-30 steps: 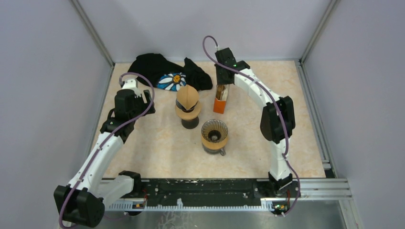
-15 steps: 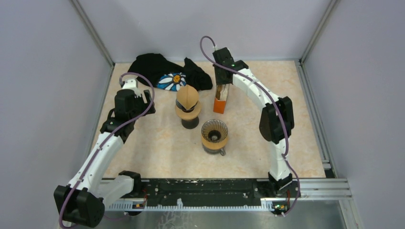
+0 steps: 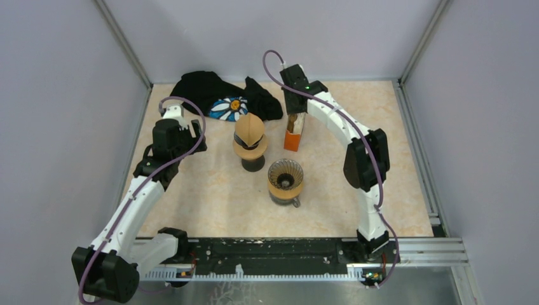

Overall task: Place the coffee filter in the dripper
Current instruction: Pick up the coffee filter from the coffee filter holder.

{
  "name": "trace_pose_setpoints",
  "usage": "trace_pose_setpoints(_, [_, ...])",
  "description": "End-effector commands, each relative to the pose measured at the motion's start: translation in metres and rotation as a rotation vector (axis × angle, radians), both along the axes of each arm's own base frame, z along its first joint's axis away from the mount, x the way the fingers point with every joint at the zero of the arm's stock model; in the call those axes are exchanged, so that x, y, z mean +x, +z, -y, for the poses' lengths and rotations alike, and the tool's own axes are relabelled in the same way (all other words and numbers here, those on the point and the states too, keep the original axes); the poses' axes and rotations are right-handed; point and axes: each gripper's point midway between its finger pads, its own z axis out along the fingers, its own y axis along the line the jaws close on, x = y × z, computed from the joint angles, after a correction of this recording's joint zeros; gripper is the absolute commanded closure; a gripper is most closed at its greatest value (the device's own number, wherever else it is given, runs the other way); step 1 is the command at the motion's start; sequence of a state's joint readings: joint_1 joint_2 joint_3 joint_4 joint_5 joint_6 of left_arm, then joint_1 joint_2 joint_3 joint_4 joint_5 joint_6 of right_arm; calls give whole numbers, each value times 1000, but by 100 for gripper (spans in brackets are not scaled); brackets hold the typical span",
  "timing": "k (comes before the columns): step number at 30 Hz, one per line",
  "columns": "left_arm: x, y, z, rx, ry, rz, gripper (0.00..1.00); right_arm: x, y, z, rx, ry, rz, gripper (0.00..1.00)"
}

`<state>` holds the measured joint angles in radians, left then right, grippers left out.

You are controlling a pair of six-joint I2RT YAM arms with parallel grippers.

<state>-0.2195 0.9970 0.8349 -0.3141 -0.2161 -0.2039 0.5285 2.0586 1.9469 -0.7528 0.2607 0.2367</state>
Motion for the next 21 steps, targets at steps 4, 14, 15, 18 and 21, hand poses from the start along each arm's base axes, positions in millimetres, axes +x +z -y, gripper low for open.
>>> trace_pose_setpoints(4, [2,1,0,7,-12,13,16,10,13,1,-36,-35,53,78])
trace_pose_setpoints(14, [2,1,0,7,-12,14,16,11,9,4,-53,-49,50,80])
trace_pose_setpoints(15, [2,1,0,7,-11,15,16,11,9,5,-55,-53,52,80])
trace_pose_setpoints(18, [2,1,0,7,-11,14,16,12,9,8,-66,-68,57,84])
trace_pose_setpoints(21, [2,1,-1,8,-10,14,16,13,11,10,-73,-79,65,94])
